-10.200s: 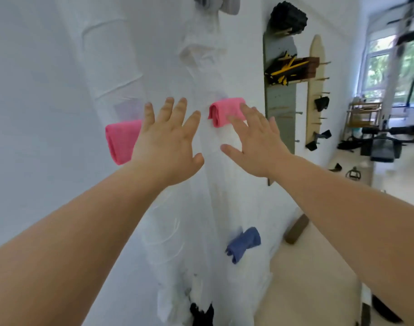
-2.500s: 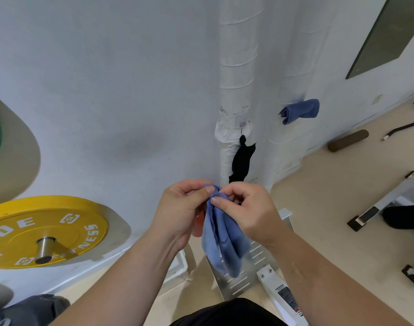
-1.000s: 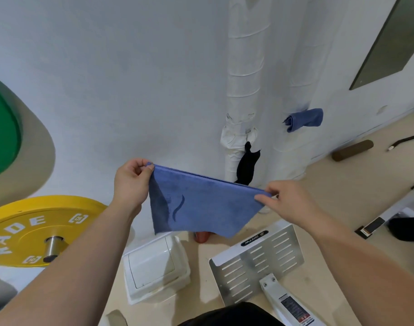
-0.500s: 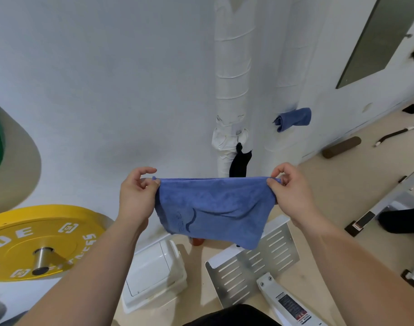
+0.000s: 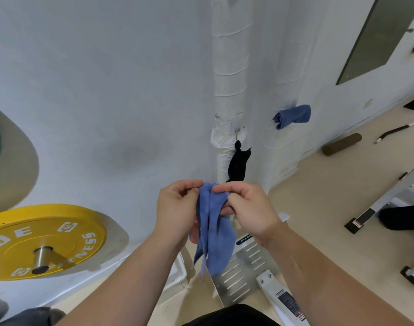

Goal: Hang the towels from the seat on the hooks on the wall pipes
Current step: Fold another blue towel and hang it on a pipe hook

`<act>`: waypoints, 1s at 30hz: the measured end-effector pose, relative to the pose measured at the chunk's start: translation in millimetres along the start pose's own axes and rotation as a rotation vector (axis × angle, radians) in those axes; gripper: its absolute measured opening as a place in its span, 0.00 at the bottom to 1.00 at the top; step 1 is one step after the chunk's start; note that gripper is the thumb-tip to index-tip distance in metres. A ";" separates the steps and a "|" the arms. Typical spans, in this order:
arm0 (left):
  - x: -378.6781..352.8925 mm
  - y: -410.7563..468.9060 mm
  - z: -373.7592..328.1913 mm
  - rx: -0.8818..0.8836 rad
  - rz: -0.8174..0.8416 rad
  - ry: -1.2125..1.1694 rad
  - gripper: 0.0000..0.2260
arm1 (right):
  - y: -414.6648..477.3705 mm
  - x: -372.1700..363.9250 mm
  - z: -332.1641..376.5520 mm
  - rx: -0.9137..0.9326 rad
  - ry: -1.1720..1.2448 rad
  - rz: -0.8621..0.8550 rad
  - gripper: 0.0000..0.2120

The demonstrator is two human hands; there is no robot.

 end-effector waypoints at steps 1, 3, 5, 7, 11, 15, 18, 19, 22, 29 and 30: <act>-0.1 -2.0 -0.9 0.003 0.005 -0.006 0.06 | -0.9 0.3 0.3 0.011 -0.015 0.010 0.19; 0.2 -3.8 -2.1 -0.013 0.030 0.009 0.09 | -0.4 3.1 0.1 0.040 -0.045 0.018 0.17; -1.2 -5.6 -4.3 -0.036 0.068 0.021 0.11 | 0.7 4.9 -0.3 0.081 -0.120 0.011 0.16; -3.6 -7.0 -6.0 -0.048 0.091 0.023 0.12 | 0.7 5.2 2.5 0.155 -0.242 -0.023 0.13; -2.5 -5.6 -7.3 -0.071 0.073 0.059 0.12 | 0.7 3.1 8.4 0.274 -0.408 -0.053 0.06; -6.6 -8.5 -11.4 -0.072 0.140 0.024 0.12 | 0.3 1.5 13.0 0.356 -0.462 -0.073 0.06; -9.4 -11.1 -15.8 -0.078 0.209 -0.013 0.12 | 0.7 3.1 14.5 0.401 -0.425 -0.105 0.08; -8.9 -11.1 -16.4 -0.082 0.228 -0.017 0.12 | 0.8 3.9 13.9 0.408 -0.418 -0.111 0.09; -6.4 -10.1 -15.5 -0.082 0.273 -0.037 0.14 | 0.1 4.1 12.8 0.419 -0.403 -0.104 0.11; -5.0 -5.3 -14.5 -0.133 0.335 -0.047 0.13 | 7.9 8.5 6.3 0.400 -0.437 -0.052 0.07; -3.4 -2.6 -14.2 -0.136 0.316 -0.037 0.13 | 9.5 9.4 4.4 0.411 -0.463 -0.035 0.06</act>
Point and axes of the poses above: each hand's wrist, its own y-axis towards the middle knuckle, its own x-axis out of the back of the hand, z = x × y, the point moved 5 cm from there along y, towards the middle knuckle, and after that the axes turned 9 degrees about -x, right-handed, at the moved point
